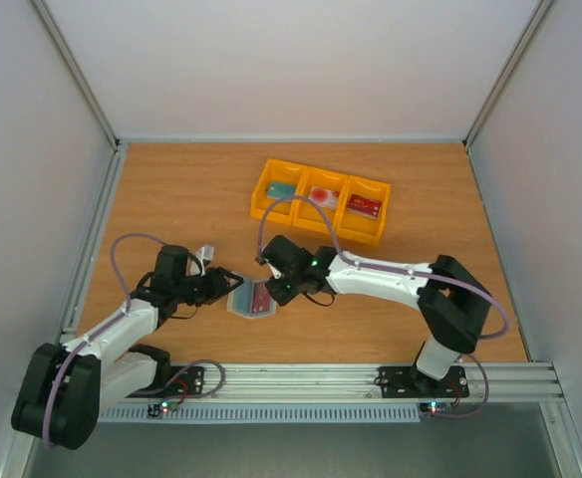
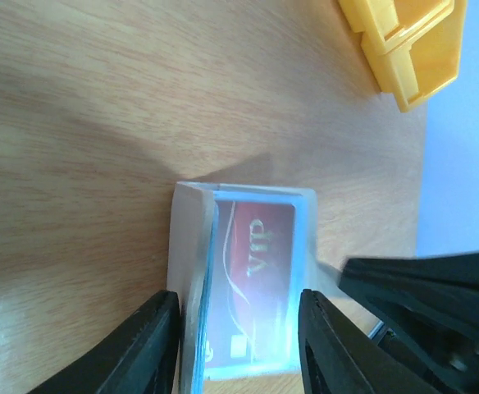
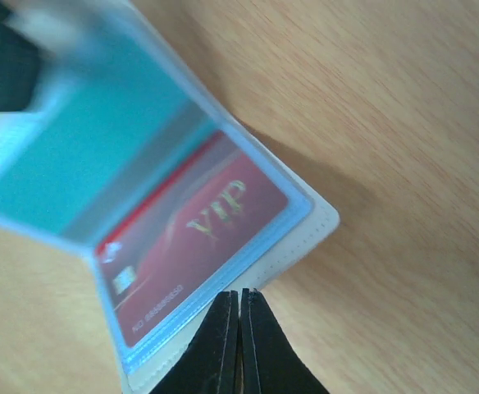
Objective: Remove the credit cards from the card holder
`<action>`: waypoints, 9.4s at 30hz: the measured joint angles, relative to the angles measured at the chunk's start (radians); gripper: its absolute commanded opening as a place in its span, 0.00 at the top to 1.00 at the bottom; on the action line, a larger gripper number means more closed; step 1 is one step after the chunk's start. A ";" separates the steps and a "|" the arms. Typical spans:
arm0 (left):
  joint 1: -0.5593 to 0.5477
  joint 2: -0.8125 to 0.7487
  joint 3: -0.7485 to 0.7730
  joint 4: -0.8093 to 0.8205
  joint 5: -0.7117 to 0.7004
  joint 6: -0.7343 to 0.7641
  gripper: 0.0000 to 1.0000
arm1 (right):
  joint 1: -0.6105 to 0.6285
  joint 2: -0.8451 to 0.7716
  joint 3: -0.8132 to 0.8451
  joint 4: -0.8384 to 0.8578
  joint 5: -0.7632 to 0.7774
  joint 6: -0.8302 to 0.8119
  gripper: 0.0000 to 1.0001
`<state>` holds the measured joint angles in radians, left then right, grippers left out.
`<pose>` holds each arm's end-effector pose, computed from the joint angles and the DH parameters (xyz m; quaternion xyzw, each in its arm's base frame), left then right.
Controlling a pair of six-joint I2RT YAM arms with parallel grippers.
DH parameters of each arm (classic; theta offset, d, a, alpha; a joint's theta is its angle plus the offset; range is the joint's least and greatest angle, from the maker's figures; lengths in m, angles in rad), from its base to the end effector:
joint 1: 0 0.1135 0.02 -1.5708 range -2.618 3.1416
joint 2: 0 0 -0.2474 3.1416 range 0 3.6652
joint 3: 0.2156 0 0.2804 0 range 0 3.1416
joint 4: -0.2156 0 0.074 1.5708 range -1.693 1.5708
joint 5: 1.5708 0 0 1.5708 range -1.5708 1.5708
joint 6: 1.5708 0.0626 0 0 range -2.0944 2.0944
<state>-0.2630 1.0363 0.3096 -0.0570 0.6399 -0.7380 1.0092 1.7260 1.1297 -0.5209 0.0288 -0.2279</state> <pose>0.2090 -0.0950 0.1016 -0.0890 0.8805 -0.4295 0.1800 0.2030 0.3193 0.1310 -0.5623 0.7957 0.0726 0.2132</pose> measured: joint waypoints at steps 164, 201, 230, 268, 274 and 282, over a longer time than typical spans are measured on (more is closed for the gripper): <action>-0.192 -0.277 0.545 -0.716 0.137 0.926 1.00 | -0.045 -0.370 0.174 -0.190 -0.658 -1.127 0.68; -0.216 -0.254 0.522 -0.740 0.069 0.974 1.00 | 0.055 -0.204 0.274 -0.332 -0.321 -1.262 0.99; -0.276 -0.270 0.460 -0.731 0.004 1.139 1.00 | 0.062 -0.231 0.274 -0.310 -0.349 -1.167 0.90; -0.276 -0.298 0.414 -0.695 -0.026 1.252 1.00 | 0.008 -0.247 0.258 -0.254 -0.462 -1.015 0.96; -0.276 -0.299 0.414 -0.696 -0.027 1.268 1.00 | 0.003 -0.247 0.254 -0.249 -0.478 -0.994 0.93; -0.275 -0.291 0.422 -0.729 0.002 1.155 1.00 | -0.029 -0.247 0.146 -0.167 -0.539 -0.928 0.91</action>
<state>-0.5377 0.7456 0.7315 -0.7856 0.6415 0.4168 0.9802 1.4788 1.2758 -0.6876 -0.5098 -1.1561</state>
